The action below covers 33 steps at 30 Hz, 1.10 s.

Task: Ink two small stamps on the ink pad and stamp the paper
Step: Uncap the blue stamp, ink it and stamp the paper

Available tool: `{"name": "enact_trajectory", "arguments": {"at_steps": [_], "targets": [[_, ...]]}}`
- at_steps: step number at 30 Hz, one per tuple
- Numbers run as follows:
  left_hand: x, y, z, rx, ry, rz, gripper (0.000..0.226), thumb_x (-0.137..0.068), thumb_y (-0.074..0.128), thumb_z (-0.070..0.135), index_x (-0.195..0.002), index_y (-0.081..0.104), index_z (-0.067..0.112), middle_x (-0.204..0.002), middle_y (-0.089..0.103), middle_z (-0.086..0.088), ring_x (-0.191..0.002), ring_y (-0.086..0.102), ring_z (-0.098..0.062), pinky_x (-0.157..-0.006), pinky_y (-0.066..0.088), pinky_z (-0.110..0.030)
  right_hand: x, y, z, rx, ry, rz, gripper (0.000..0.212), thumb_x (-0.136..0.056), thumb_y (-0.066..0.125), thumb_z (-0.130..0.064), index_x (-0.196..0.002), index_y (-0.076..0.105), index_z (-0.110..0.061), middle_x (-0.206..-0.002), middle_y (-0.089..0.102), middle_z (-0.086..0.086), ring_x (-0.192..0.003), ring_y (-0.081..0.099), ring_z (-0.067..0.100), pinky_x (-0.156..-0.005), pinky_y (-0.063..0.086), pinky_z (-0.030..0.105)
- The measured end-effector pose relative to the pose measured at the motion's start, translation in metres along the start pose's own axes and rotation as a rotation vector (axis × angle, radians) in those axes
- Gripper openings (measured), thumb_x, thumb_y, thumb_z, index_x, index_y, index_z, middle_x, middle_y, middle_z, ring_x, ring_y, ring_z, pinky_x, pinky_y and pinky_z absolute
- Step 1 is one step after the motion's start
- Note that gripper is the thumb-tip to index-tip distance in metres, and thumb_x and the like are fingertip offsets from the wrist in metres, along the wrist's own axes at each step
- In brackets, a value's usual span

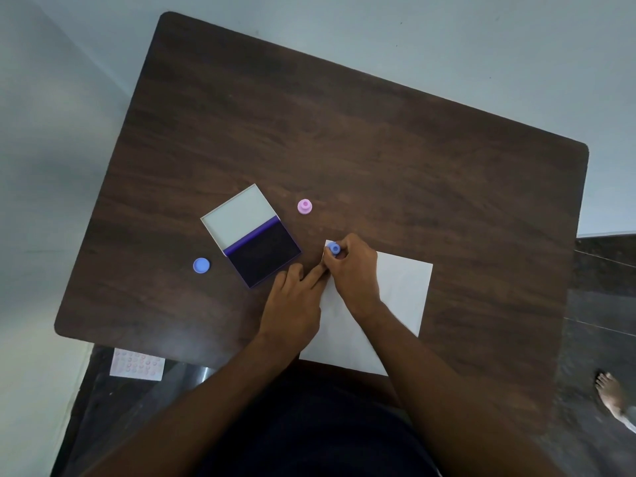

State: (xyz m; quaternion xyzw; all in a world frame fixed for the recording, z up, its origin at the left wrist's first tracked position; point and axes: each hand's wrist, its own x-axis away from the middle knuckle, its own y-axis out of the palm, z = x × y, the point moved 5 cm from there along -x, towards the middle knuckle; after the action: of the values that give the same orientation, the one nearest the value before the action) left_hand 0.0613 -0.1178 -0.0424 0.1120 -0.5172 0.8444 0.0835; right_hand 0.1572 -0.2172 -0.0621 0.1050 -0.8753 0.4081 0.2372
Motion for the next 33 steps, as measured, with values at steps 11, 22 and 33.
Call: {"name": "enact_trajectory", "arguments": {"at_steps": [11, 22, 33], "targets": [[-0.003, 0.001, -0.001, -0.039, -0.018, -0.015, 0.05, -0.081, 0.074, 0.029, -0.128, 0.062, 0.016, -0.126, 0.067, -0.005, -0.105, 0.063, -0.029, -0.093, 0.049, -0.039, 0.002, 0.001, -0.002, -0.011, -0.032, 0.0, 0.022, -0.085, 0.067, -0.032, -0.085, 0.053, -0.015, -0.095, 0.067, 0.01, -0.062, 0.045, 0.007, -0.071, 0.037, 0.019], [-0.004, 0.001, 0.0, -0.048, -0.023, -0.04, 0.051, -0.095, 0.052, 0.039, -0.144, 0.044, 0.024, -0.143, 0.052, 0.001, -0.121, 0.052, -0.022, -0.107, 0.033, -0.032, -0.002, 0.0, -0.005, 0.026, 0.008, -0.006, 0.028, -0.087, 0.062, -0.036, -0.095, 0.058, -0.009, -0.098, 0.066, 0.01, -0.073, 0.052, 0.013, -0.072, 0.041, 0.021], [-0.015, -0.005, 0.006, -0.199, -0.017, -0.112, 0.063, -0.088, 0.059, 0.044, -0.143, 0.032, 0.03, -0.145, 0.045, 0.0, -0.126, 0.043, -0.023, -0.109, 0.032, -0.035, 0.019, -0.038, 0.009, -0.156, 0.121, 0.182, 0.021, -0.08, 0.07, -0.041, -0.08, 0.059, -0.023, -0.08, 0.064, -0.006, -0.062, 0.055, 0.009, -0.053, 0.035, 0.014]]}}
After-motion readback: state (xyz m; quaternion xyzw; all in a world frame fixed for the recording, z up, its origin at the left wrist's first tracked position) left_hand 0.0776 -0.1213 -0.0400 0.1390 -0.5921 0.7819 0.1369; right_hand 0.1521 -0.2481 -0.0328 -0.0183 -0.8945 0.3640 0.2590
